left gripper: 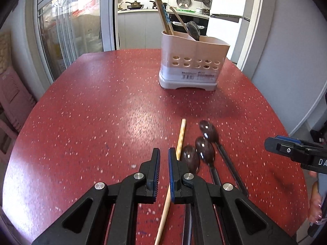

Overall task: Organize utensils
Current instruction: 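Move both tools back over the remaining spoons and yellow chopstick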

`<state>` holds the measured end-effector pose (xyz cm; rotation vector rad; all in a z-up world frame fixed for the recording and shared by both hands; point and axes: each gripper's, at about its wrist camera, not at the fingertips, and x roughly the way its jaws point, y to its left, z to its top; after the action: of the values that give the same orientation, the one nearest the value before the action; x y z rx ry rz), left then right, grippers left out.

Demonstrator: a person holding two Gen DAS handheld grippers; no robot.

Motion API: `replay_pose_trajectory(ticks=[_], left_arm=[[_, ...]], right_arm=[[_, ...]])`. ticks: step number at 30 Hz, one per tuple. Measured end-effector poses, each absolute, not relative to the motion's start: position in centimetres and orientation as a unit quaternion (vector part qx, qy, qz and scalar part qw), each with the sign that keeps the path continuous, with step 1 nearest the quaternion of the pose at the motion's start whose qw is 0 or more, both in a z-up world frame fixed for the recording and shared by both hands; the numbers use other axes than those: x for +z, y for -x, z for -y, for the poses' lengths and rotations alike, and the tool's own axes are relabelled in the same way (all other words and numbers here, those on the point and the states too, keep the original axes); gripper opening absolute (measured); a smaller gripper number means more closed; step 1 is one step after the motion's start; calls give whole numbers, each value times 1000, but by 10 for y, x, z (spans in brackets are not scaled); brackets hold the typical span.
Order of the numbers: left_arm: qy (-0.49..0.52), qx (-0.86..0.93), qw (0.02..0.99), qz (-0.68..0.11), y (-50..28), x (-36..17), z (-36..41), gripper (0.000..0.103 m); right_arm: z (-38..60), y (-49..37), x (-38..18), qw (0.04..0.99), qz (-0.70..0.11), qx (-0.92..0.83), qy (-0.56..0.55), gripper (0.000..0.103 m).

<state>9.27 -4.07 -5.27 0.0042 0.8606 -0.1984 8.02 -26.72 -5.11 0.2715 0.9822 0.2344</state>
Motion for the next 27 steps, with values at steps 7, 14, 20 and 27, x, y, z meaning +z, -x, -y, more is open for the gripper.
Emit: replay_pose_trajectory(ticks=[7, 14, 20, 27], left_arm=[[-7, -102, 899, -425, -80, -57, 42, 36], [-10, -109, 895, -433, -72, -62, 41, 37], [4, -109, 892, -439, -70, -66, 33, 37], [10, -104, 890, -445, -70, -69, 26, 103]], right_arm=[[261, -67, -57, 861, -482, 111, -118, 70], [263, -59, -58, 859, -487, 103, -120, 70], [263, -56, -57, 859, -490, 93, -119, 71], [262, -55, -56, 857, -493, 87, -117, 79]])
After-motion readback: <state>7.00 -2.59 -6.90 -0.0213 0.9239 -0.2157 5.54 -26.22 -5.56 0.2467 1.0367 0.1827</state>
